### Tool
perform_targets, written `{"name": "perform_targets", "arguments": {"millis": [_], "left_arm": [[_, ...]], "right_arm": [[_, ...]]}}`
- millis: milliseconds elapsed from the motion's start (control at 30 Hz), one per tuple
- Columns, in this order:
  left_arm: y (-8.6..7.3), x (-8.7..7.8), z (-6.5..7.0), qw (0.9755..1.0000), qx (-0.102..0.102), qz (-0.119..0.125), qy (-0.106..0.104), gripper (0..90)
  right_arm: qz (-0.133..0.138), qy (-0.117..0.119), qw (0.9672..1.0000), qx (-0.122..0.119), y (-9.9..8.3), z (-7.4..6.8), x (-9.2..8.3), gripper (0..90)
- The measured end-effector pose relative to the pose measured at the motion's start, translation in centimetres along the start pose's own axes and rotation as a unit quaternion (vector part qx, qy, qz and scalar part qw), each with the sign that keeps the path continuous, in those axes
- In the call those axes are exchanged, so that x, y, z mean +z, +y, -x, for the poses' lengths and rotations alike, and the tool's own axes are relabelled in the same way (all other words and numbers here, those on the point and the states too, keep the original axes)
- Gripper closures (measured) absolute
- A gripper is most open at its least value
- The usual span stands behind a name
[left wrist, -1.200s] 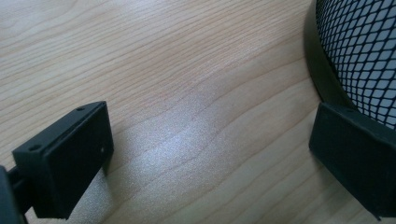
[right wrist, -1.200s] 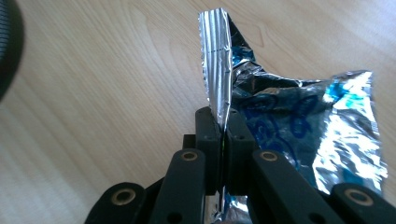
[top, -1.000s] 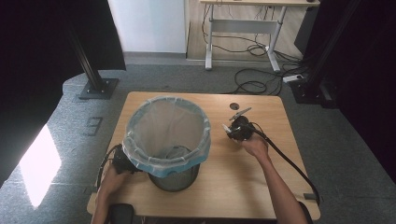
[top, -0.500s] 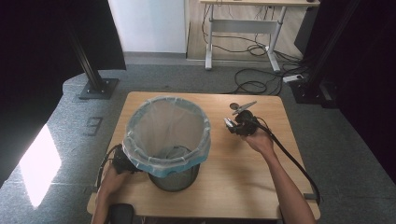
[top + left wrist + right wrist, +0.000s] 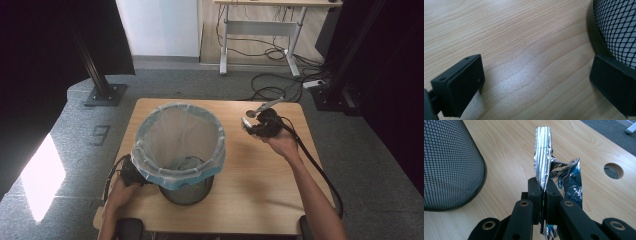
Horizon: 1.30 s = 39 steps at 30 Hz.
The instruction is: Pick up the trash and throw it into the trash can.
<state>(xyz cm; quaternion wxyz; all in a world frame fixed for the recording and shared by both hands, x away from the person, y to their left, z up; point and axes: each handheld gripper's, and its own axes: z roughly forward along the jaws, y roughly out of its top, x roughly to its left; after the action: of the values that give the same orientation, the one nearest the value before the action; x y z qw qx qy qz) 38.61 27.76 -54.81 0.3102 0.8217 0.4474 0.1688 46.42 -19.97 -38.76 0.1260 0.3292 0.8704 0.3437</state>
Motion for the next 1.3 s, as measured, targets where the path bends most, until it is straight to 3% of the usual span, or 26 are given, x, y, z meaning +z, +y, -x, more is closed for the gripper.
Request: {"name": "perform_targets", "arguments": {"millis": [767, 1300], "left_arm": [[0.0, 0.0, 0.0, 1.0, 0.0, 0.0, 0.0, 0.0], [0.1, 0.1, 0.1, 1.0, -0.004, 0.002, 0.002, 0.0]], "right_arm": [[0.021, 0.01, 0.9995, -0.021, 4.6, -1.5, -5.1, 85.0], [0.038, 0.03, 0.9983, -0.032, 8.1, -2.7, -8.2, 85.0]]}}
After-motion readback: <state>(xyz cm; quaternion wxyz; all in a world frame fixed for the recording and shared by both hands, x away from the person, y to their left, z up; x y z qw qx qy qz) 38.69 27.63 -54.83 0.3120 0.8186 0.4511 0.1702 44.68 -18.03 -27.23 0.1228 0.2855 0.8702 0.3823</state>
